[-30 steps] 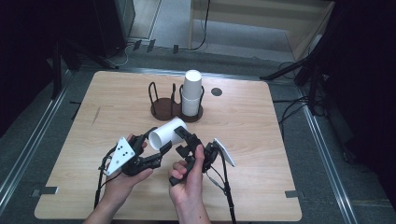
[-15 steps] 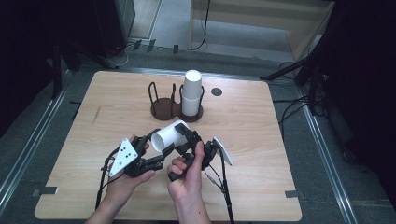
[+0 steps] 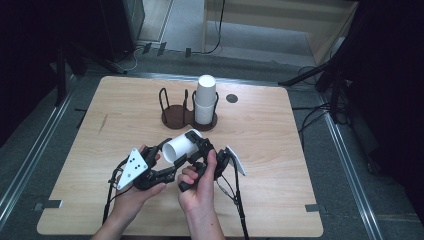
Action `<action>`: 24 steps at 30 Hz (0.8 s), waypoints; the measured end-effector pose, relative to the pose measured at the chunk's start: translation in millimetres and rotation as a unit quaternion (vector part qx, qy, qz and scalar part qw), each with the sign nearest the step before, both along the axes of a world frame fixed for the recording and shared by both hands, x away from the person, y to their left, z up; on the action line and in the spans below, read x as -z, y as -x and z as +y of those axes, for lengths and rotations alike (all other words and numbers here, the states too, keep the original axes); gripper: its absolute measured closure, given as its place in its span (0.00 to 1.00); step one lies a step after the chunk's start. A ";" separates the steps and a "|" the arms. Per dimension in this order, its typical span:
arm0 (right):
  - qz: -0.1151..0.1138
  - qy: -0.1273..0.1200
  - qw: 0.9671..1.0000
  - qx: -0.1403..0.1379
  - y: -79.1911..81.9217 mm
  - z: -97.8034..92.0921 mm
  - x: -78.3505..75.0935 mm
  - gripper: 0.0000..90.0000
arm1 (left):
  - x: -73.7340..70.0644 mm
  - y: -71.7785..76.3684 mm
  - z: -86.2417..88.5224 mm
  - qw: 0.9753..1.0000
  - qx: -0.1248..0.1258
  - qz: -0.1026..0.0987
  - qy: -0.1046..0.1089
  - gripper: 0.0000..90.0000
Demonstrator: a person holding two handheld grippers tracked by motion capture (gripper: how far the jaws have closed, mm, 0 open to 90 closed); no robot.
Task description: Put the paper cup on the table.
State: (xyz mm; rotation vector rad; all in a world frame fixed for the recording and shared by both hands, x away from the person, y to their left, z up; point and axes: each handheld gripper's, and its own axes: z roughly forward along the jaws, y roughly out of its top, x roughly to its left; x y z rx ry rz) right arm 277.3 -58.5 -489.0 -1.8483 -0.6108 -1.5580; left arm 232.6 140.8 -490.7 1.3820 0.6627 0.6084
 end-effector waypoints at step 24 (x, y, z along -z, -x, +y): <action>-0.034 -0.009 0.999 0.021 2.4 -1.9 -2.6 0.28 | -3.0 -1.1 7.2 0.999 0.014 0.016 0.029 0.35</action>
